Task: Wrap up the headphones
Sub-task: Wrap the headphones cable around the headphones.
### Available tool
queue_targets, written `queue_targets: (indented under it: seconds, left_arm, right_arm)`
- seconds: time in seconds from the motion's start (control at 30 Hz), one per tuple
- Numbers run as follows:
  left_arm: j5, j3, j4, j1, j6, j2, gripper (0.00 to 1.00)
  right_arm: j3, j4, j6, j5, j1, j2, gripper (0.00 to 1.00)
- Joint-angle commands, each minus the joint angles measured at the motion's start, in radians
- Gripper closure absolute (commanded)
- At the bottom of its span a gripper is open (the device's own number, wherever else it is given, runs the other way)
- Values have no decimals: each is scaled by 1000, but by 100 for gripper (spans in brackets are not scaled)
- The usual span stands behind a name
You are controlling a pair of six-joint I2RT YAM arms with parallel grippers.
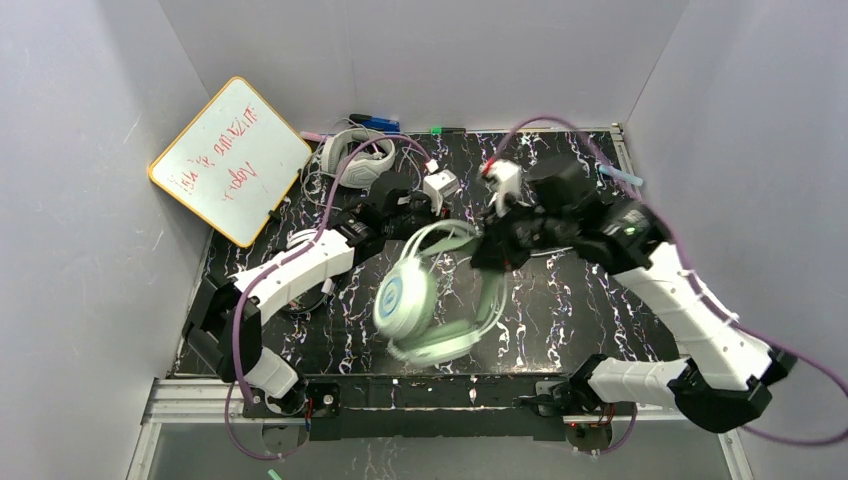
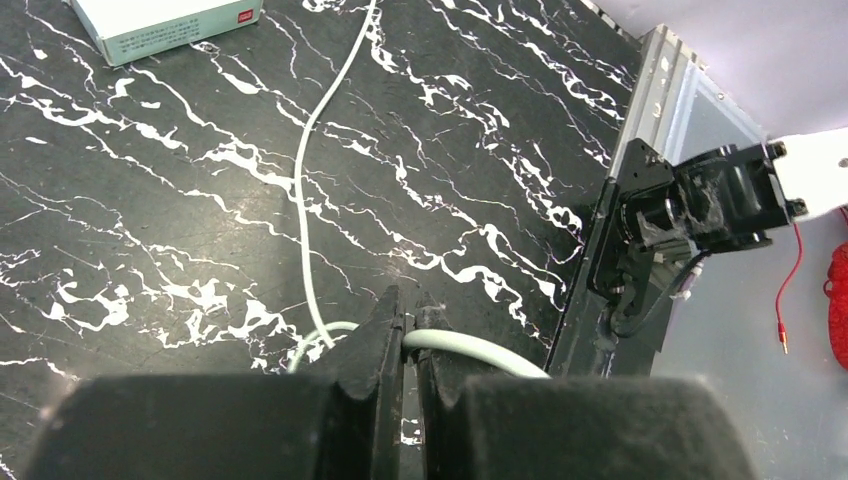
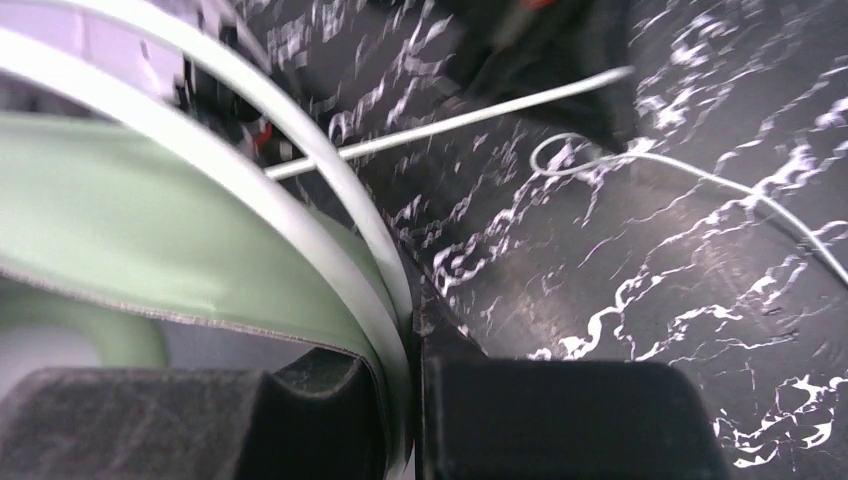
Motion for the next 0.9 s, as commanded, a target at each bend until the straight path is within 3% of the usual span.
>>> queue_targets:
  seconds: [0.0,0.1,0.3,0.6,0.87]
  left_arm:
    - [-96,116,-130,6,75,54,100]
    - [-168,235,-253,7,123,106,100]
    - [-337,293,-363,35,127,101,100]
    - [-490,267,-370,42,88,-15,100]
    - [-448,252,-333,41,15,-75,100]
  right_arm:
    - [-43,-39,51,145,289,44,99]
    - [-89,-82,120,333,389,92,99]
    - [-174,-86,239,612,402,71,99]
    - [-299,-127,397,832,402,92,99]
    - [-399,-40,432,842,360,107,99]
